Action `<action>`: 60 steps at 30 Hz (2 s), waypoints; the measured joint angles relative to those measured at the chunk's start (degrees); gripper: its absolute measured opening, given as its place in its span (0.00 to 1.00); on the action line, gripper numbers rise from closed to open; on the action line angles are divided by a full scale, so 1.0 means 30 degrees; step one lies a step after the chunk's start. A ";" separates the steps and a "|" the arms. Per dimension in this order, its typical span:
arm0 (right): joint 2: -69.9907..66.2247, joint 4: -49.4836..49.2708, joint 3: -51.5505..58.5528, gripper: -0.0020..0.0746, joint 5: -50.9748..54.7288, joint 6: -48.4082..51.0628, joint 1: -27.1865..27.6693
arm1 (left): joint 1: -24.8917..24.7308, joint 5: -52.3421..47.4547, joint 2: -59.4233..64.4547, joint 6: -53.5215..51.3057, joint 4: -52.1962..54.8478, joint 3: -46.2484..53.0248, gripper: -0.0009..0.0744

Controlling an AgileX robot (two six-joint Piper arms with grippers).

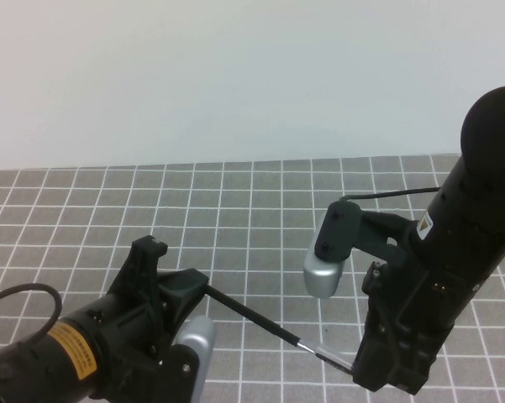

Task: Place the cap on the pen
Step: 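Pick up the pen and its cap, cap the pen, and set it down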

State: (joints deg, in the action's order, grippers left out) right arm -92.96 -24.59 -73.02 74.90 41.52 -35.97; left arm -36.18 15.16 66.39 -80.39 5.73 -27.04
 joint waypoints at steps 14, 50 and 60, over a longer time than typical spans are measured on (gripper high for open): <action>-0.0544 -0.0722 0.0000 0.02 0.0000 -0.0034 0.0000 | 0.0000 -0.0164 0.0000 -0.0032 0.0044 0.0000 0.07; -0.0544 -0.0795 -0.0030 0.02 0.0000 0.0252 0.0000 | 0.0000 -0.0230 0.0000 -0.0047 -0.0715 0.0000 0.07; -0.0544 -0.0820 -0.0478 0.02 0.0000 0.0889 0.0000 | -0.0042 -0.0188 0.0000 0.0562 -0.0681 0.0000 0.07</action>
State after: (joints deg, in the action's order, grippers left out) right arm -94.59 -27.05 -74.45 74.90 44.19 -35.97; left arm -36.31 14.59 66.39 -78.70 3.69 -27.04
